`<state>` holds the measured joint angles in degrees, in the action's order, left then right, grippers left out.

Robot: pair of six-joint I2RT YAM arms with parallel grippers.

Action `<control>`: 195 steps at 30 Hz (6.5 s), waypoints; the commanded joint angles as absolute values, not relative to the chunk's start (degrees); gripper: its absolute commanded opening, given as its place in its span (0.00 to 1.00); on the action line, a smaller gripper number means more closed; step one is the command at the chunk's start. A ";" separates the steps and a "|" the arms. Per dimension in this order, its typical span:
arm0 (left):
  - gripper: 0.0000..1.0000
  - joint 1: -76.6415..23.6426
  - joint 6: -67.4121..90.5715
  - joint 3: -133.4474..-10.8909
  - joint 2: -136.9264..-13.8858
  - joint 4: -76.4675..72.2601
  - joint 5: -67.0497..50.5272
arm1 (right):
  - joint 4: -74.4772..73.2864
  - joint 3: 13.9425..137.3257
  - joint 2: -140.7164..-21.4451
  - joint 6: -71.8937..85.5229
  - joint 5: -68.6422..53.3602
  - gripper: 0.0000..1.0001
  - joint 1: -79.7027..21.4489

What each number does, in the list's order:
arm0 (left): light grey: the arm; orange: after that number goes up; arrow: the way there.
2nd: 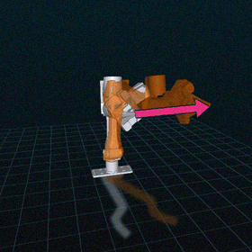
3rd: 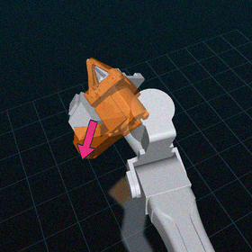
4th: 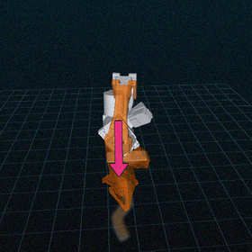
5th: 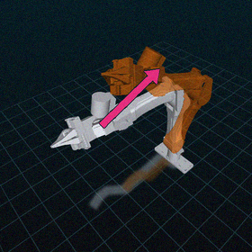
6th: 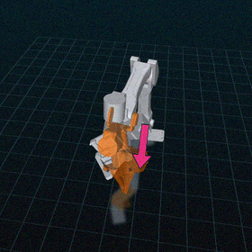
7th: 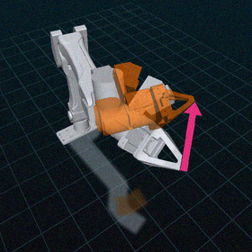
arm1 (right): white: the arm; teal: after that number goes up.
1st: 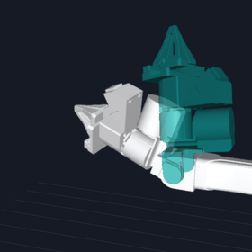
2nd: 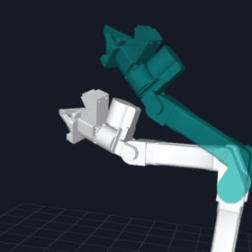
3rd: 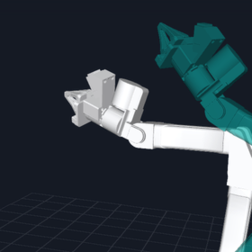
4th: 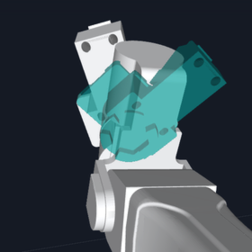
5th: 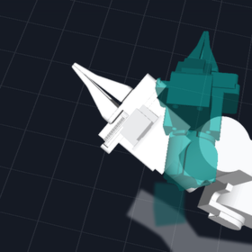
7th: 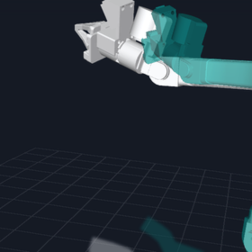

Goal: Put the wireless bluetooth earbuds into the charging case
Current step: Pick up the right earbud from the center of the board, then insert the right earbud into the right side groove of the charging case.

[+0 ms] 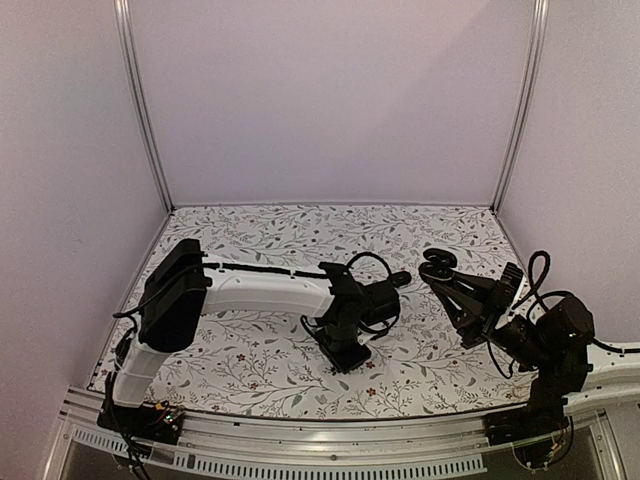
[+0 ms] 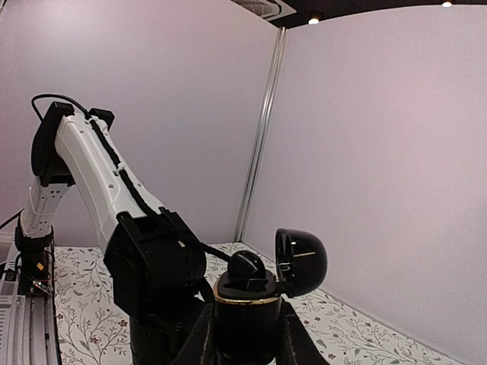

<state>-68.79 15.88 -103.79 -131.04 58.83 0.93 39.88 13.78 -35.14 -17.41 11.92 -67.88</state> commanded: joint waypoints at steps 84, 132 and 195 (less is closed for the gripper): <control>0.06 -80.30 -4.94 -75.83 -85.18 -10.60 0.44 | 59.50 21.18 -54.49 -4.87 -5.45 0.00 -68.32; 0.04 -80.90 -3.69 -77.73 -88.28 -3.97 2.71 | 59.68 19.52 -51.68 -4.72 -4.49 0.00 -68.30; 0.54 -80.97 -3.40 -78.00 -84.00 -1.69 9.41 | 60.02 17.79 -50.58 -3.78 -3.65 0.00 -68.31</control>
